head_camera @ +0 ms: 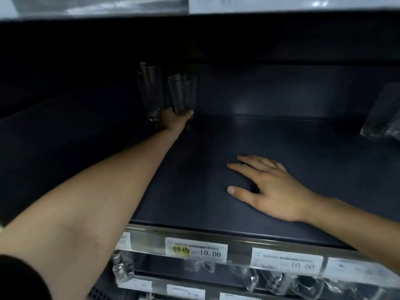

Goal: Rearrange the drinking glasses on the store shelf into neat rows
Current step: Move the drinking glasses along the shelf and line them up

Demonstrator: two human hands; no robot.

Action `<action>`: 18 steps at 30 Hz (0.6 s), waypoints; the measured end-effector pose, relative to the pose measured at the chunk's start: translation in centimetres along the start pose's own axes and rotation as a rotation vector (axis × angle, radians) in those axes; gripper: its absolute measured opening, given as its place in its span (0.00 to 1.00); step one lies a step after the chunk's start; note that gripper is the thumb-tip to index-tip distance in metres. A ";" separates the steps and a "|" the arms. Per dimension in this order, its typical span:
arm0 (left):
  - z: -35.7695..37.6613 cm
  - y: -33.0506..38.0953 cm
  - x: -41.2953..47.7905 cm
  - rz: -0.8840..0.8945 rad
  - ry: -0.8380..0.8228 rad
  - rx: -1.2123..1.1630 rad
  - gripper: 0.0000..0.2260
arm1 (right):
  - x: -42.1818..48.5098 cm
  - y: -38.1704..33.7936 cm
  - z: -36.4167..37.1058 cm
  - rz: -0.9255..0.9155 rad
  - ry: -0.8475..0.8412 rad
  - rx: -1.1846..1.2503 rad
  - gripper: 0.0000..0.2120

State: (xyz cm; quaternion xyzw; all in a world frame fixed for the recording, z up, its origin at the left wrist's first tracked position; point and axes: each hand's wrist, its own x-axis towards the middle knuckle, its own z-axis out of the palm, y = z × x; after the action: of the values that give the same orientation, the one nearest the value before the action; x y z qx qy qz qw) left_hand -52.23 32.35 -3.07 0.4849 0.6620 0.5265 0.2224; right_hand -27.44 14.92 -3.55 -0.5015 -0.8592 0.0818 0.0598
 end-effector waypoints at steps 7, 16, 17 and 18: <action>-4.3 3.3 -7.6 -0.191 -0.223 -0.068 0.08 | -0.6 0.6 -3.4 0.270 0.134 0.660 0.20; -5.5 8.6 -22.0 0.024 -0.554 -0.267 0.04 | -16.6 0.7 -5.4 0.614 0.882 0.998 0.09; -5.4 9.2 -23.6 0.041 -0.584 -0.276 0.06 | -18.5 0.6 -5.2 0.646 0.902 0.954 0.10; -5.2 9.8 -25.3 0.056 -0.624 -0.294 0.08 | -20.3 0.5 -5.0 0.675 0.928 0.923 0.11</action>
State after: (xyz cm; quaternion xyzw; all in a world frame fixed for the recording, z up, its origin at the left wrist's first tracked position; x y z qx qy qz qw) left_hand -41.54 7.45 2.19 0.6034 0.4655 0.4483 0.4672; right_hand -16.11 -2.14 0.80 -0.6456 -0.4222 0.2285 0.5940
